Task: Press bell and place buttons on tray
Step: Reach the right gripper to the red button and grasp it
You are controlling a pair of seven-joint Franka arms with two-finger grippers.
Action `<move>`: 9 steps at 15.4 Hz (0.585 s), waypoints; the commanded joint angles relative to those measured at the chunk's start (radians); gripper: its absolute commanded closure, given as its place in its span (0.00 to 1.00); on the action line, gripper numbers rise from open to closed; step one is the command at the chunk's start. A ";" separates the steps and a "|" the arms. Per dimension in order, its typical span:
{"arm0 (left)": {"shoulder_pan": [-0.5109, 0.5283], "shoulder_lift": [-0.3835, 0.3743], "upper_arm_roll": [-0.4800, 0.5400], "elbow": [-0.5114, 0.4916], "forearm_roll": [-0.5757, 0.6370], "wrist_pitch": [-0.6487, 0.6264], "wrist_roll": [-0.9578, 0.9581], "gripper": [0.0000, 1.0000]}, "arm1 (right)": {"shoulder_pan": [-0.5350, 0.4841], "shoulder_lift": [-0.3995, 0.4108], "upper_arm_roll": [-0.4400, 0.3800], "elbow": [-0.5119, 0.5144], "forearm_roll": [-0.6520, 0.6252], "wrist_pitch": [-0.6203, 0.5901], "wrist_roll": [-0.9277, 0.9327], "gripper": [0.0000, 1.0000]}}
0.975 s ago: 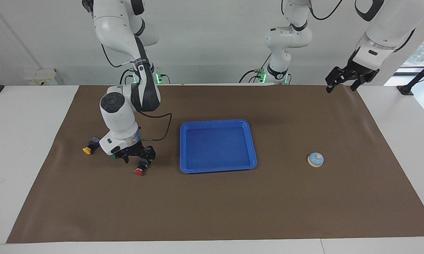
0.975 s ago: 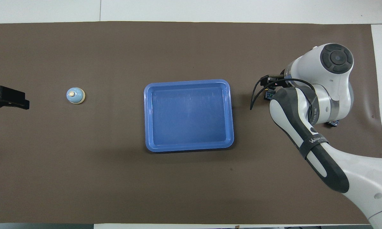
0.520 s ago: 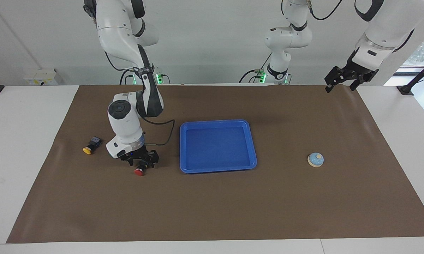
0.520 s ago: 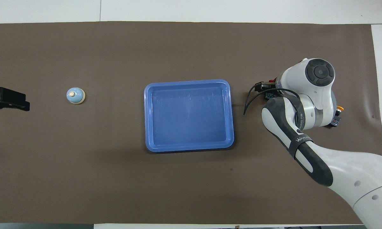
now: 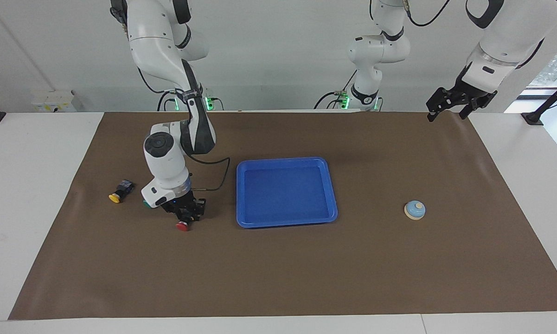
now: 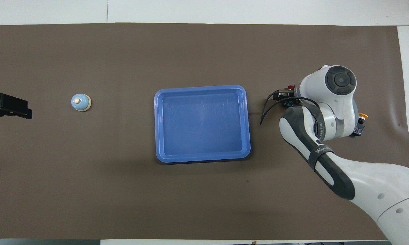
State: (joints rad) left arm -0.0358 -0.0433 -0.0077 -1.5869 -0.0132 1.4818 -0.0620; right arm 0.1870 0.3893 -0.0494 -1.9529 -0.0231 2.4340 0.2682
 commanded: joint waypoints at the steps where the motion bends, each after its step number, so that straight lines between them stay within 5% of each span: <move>1: -0.015 -0.012 0.015 -0.010 -0.001 -0.012 -0.015 0.00 | 0.006 -0.026 0.000 -0.005 0.000 -0.026 0.019 1.00; 4: -0.013 -0.010 0.021 -0.010 0.001 -0.015 -0.015 0.00 | 0.006 -0.026 0.013 0.061 0.002 -0.111 0.017 1.00; 9: -0.016 -0.010 0.020 -0.010 0.001 -0.017 -0.015 0.00 | 0.008 -0.027 0.146 0.241 0.022 -0.375 0.084 1.00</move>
State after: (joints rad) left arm -0.0358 -0.0433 0.0002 -1.5889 -0.0132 1.4777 -0.0630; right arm 0.1941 0.3632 0.0474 -1.7761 -0.0166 2.1441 0.3116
